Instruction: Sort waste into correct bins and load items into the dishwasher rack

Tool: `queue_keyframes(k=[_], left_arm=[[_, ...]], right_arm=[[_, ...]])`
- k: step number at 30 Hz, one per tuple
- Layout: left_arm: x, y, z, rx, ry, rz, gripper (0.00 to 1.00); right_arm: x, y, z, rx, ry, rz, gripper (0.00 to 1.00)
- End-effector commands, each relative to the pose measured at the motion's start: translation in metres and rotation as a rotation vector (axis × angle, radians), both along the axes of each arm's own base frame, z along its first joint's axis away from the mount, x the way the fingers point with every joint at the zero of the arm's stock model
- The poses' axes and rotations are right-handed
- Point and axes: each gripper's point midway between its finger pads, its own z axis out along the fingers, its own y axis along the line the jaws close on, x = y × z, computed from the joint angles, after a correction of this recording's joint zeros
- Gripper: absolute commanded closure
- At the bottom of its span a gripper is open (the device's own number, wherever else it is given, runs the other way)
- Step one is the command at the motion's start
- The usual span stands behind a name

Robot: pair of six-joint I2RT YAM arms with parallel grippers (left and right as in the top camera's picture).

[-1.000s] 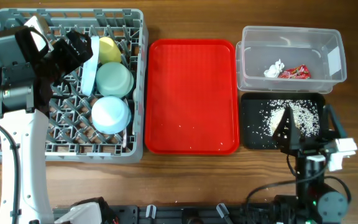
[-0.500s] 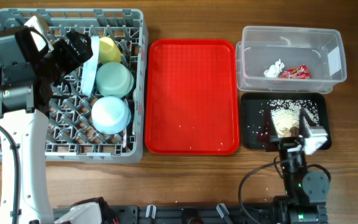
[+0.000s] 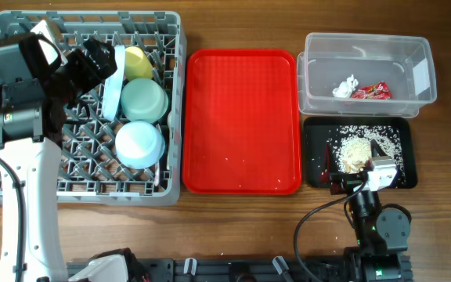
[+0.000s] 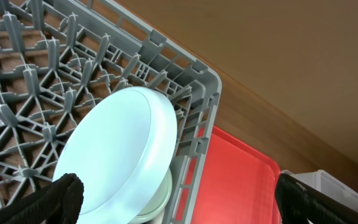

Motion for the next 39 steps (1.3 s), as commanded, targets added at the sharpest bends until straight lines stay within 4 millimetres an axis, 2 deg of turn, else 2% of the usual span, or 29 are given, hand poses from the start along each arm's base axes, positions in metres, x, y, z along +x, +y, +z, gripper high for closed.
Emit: queue_keyframes(k=[1, 30, 34, 36, 39], left_arm=[[0.001, 0.000, 0.001, -0.016, -0.004, 0.000, 0.00], [0.001, -0.003, 0.001, -0.016, -0.004, -0.008, 0.00], [-0.019, -0.007, 0.025, -0.002, -0.074, -0.010, 0.00], [-0.042, -0.012, 0.034, 0.005, -0.116, -0.011, 0.00], [-0.079, -0.019, 0.033, 0.015, -0.163, -0.011, 0.00]], right_arm=[[0.000, -0.001, 0.003, -0.015, -0.015, -0.010, 0.00], [-0.001, -0.001, 0.003, -0.015, -0.016, -0.010, 0.00], [-0.001, -0.001, 0.003, -0.015, -0.015, -0.010, 0.00], [-0.001, -0.001, 0.003, -0.015, -0.015, -0.010, 0.00], [-0.001, -0.001, 0.003, -0.015, -0.016, -0.010, 0.00]])
